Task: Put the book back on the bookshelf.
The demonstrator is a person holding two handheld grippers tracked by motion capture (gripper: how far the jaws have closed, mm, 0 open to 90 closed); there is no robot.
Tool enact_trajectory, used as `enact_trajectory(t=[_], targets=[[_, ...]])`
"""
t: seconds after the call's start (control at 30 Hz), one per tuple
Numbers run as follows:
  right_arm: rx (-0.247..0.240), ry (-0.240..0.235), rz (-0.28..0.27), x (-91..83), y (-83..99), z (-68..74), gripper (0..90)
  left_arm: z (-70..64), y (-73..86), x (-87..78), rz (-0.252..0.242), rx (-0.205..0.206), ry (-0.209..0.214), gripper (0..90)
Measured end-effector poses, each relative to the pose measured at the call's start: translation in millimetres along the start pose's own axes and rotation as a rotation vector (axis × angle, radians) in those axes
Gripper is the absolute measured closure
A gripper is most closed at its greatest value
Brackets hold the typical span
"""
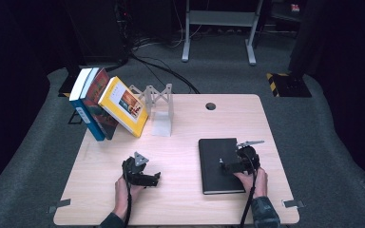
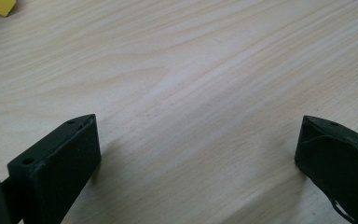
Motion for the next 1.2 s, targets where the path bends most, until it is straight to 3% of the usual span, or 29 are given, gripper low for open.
enact_trajectory(t=[0.1, 0.4, 0.6, 0.67, 0.77, 0.9, 1.0, 1.2], targets=[[0.018, -0.005, -0.015, -0.4, 1.1, -5.7, 0.2, 5.0, 1.5, -1.4, -0.005, -0.006, -0.005, 0.0], [0.079, 0.063, -0.054, -8.0, 3.6, -21.4, 1.9, 26.4, 9.0, -9.0, -0.016, -0.043, -0.038, 0.0], [0.099, 0.109, -0.079, -13.5, 5.6, -31.0, 4.2, 31.2, 10.5, -10.9, -0.012, -0.04, -0.027, 0.0], [0.093, 0.097, -0.088, -14.1, 6.8, -35.8, 5.6, 31.3, 10.5, -11.0, -0.012, -0.04, -0.027, 0.0], [0.053, 0.054, -0.093, -16.5, 5.4, -34.4, 14.7, 31.4, 10.5, -11.0, -0.012, -0.039, -0.027, 0.0], [0.026, 0.063, -0.061, -17.5, 0.4, -32.3, 18.8, 31.3, 10.6, -11.0, -0.012, -0.041, -0.028, 0.0], [0.059, 0.079, -0.086, -20.9, -1.2, -38.5, 31.2, 31.4, 10.6, -11.0, -0.012, -0.042, -0.029, 0.0], [0.11, 0.059, -0.104, -21.5, 1.7, -41.3, 34.8, 31.4, 10.6, -10.8, -0.015, -0.044, -0.033, 0.1]])
Point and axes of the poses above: each handheld gripper's, and its own axes: x roughly forward along the jaws, y roughly out of its underside, z roughly to its left, the point moved 5 cm from there along x, roughly forward along the jaws, and after that the axes turned 3 degrees about -x, right-handed, at the moved point
